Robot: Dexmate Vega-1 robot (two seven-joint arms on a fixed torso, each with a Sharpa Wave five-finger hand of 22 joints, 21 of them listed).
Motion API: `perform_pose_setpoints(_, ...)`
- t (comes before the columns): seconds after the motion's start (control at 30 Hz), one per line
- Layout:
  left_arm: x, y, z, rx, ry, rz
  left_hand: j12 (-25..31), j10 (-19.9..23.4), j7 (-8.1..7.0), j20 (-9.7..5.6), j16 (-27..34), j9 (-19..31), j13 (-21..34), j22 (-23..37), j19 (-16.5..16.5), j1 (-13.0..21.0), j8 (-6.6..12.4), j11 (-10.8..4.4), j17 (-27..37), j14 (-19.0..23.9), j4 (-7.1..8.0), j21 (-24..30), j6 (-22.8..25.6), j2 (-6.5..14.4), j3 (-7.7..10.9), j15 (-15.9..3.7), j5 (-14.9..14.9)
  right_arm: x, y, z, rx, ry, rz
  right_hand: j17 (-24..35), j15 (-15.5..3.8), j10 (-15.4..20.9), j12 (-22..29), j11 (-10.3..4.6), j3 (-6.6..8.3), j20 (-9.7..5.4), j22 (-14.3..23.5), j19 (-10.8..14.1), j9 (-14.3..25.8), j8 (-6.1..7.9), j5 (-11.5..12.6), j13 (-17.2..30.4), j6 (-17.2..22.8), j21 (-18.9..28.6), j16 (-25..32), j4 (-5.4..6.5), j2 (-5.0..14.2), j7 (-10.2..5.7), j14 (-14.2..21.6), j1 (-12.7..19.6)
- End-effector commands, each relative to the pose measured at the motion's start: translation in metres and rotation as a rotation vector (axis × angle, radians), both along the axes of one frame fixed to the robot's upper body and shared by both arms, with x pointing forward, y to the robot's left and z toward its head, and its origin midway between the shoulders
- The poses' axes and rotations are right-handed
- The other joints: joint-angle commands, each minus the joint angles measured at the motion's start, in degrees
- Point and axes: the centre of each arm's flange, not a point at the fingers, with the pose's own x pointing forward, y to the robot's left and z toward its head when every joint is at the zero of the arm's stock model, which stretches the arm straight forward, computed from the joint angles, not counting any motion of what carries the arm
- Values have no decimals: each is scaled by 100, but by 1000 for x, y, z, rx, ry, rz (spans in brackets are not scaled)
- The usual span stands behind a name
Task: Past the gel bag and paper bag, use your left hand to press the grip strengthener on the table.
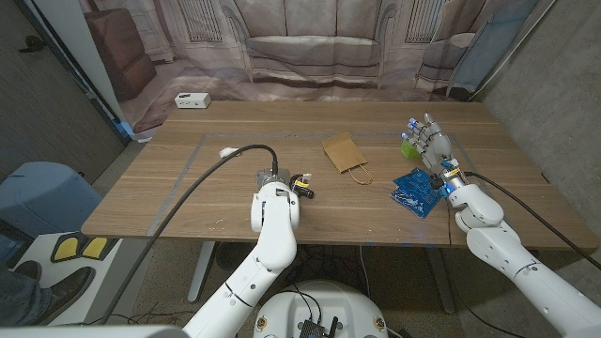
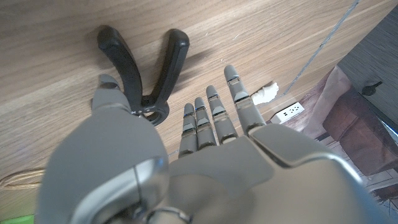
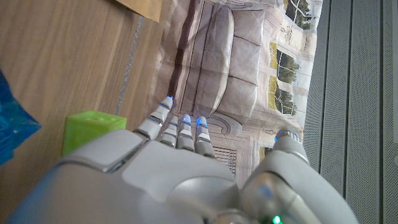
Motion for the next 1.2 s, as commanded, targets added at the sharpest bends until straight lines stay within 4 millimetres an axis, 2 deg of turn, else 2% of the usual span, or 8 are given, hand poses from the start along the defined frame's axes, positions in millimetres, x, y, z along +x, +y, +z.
perform_pose_setpoints(0.03,5,-4,-6,7,-2,-8,8,38,-5,-6,-23,34,33,14,71,12,31,-23,26,64,-1,22,59,42,41,-1,16,1,1,-1,-2,-1,3,28,6,56,-27,18,-19,24,14,51,34,0,24,14,66,-14,2,9,-13,0,36,59)
perform_pose_setpoints(0.67,13,-2,-13,-8,35,-17,2,54,-26,-8,-26,34,36,13,77,44,16,-30,24,108,-6,4,60,55,71,25,22,2,4,0,0,6,5,30,48,77,-36,10,-30,31,13,67,34,3,24,15,91,-15,-1,10,-15,1,64,60)
perform_pose_setpoints(0.87,11,-1,-15,-14,38,-17,18,114,-19,-15,-21,34,37,12,114,80,41,-35,22,152,-17,8,146,66,95,-16,27,2,4,-1,0,7,5,31,52,82,-39,7,-32,30,14,67,34,1,25,15,90,-17,-2,12,-13,0,72,60)
perform_pose_setpoints(1.2,18,-2,-20,-25,77,-40,30,176,-4,-16,-21,34,38,10,164,119,59,-57,20,199,-27,11,234,69,121,-62,30,4,4,1,4,15,6,32,54,93,-41,21,-34,29,14,73,34,1,25,16,96,-17,-5,13,-8,-1,78,63)
